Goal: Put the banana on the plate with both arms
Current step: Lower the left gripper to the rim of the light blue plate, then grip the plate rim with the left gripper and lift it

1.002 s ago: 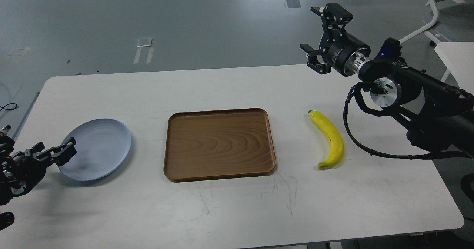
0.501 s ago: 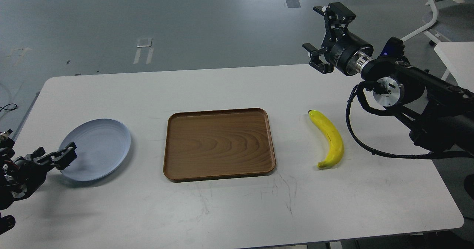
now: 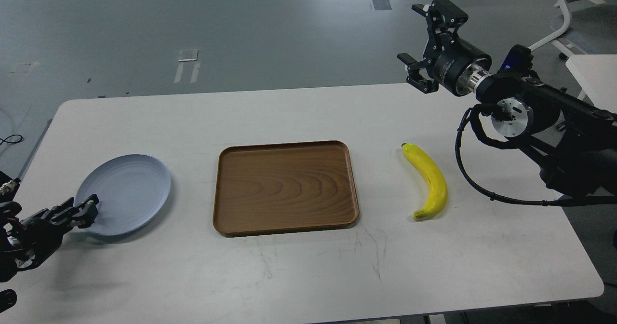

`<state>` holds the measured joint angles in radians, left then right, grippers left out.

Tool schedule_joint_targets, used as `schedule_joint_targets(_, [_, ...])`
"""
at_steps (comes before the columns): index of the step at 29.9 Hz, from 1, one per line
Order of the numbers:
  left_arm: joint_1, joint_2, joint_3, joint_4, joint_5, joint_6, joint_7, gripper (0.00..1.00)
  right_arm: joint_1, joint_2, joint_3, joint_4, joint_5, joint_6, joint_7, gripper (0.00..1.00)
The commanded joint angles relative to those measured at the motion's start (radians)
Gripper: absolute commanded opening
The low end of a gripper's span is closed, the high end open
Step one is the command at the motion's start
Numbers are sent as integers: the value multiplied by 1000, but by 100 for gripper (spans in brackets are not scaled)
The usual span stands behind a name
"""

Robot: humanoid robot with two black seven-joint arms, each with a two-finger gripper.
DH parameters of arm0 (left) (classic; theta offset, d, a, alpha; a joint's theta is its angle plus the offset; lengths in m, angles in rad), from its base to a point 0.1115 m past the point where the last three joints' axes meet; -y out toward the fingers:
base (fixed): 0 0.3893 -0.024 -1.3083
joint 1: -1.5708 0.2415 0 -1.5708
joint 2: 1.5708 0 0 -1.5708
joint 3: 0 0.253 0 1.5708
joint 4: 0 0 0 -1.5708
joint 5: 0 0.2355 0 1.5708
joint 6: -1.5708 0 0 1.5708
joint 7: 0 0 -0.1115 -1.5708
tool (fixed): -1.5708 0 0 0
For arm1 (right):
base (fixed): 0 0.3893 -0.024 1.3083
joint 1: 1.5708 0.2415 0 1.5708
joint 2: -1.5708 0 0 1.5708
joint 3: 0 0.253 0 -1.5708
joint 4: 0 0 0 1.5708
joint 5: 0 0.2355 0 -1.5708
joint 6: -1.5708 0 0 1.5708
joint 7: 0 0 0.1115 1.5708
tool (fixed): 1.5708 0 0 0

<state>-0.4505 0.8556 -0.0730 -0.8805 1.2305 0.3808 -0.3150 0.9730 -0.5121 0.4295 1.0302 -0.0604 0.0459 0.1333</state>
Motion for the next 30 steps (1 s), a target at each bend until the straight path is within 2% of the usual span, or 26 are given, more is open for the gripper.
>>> schedule_joint_targets(1, [-5,0,-4,0,-3,6,5,0,0,-5,0,1,1,0,0,100])
schedule_joint_targets(7, [-11,8,-5,-2,-37,10,-6,0,1,-5,2,1,1,-1,0,100])
schedule_joint_targets(11, [-13,14,-10,-14,-37,16,-45,0,1,-5,2,1,1,-3,0,100])
schedule_joint_targets(15, [-17,16,-19,-17,-46,24,-64,0,3,-6,9,1,1,-3,0,100])
schedule_joint_targets(19, [-37,45,-19,-47,-52,61,-157,0,6,-8,14,-2,1,-3,0,100])
schedule_joint_targets(20, [-43,51,-18,-63,-52,70,-170,0,6,-8,14,-2,1,-3,0,100])
schedule_joint_targets(30, [-138,106,-14,-204,-25,87,-174,0,6,-6,38,-2,2,-11,2,100])
